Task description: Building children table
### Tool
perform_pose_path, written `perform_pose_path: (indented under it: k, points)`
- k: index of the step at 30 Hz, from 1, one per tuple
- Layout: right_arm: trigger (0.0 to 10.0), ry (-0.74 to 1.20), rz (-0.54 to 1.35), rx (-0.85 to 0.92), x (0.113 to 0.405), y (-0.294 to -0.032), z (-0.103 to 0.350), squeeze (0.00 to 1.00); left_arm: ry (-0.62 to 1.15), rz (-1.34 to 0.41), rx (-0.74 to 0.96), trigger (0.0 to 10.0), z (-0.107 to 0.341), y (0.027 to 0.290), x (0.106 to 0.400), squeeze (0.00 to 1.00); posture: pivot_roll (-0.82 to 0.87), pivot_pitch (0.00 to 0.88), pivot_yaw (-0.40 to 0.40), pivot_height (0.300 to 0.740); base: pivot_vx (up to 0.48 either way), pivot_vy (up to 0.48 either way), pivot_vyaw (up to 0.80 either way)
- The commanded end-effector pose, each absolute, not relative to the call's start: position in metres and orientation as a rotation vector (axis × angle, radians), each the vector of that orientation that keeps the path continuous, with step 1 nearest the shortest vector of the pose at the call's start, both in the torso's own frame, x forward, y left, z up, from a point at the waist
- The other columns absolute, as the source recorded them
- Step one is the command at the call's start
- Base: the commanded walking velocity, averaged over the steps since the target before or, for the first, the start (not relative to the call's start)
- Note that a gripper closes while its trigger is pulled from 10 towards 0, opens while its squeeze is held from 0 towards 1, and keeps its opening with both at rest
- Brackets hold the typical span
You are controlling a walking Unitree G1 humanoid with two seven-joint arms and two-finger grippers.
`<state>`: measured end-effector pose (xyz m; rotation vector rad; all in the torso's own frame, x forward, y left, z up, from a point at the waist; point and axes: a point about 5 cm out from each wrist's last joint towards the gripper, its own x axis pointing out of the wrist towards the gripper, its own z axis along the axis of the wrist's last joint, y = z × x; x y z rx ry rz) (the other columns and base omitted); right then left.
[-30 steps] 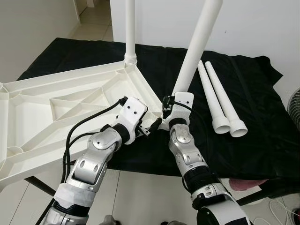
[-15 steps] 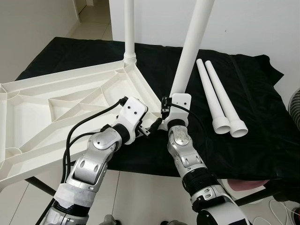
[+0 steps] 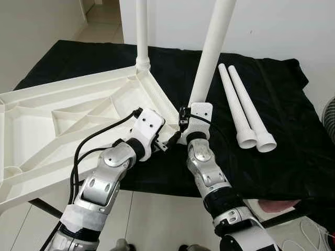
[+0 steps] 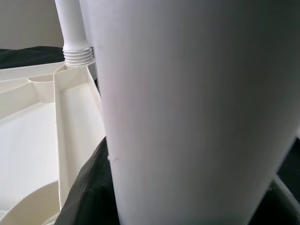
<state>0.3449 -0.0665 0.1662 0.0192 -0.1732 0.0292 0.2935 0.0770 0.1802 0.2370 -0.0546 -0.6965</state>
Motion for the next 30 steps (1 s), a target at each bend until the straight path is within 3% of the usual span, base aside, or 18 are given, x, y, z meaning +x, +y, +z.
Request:
perform_pose_path:
  k: [1, 7, 16, 21, 30]
  points:
    - [10.0, -0.258, 0.043, 0.026, 0.345, -0.068, 0.188, 0.0, -0.059, -0.67, 0.245, 10.0, 0.182, 0.077, 0.294, 0.0, -0.06, 0.087, 0.008, 0.74, 0.0, 0.0, 0.0]
    - [10.0, -0.276, 0.075, 0.039, 0.345, -0.067, 0.196, 0.0, -0.061, -0.675, 0.243, 10.0, 0.182, 0.075, 0.295, 0.0, -0.07, 0.086, 0.009, 0.74, 0.0, 0.0, 0.0]
    - [10.0, -0.158, 0.076, 0.043, 0.34, -0.066, 0.17, 0.0, -0.063, -0.676, 0.243, 10.0, 0.183, 0.075, 0.295, 0.0, -0.07, 0.077, 0.003, 0.74, 0.0, 0.0, 0.0]
    - [10.0, -0.05, -0.036, 0.045, 0.341, -0.076, 0.145, 0.0, -0.066, -0.678, 0.241, 10.0, 0.183, 0.074, 0.295, 0.0, -0.07, 0.075, 0.005, 0.74, 0.0, 0.0, 0.0]
    - [10.0, -0.054, -0.226, -0.011, 0.348, -0.102, 0.136, 0.0, -0.063, -0.683, 0.241, 10.0, 0.183, 0.073, 0.296, 0.0, -0.07, 0.082, 0.011, 0.74, 0.0, 0.0, 0.0]
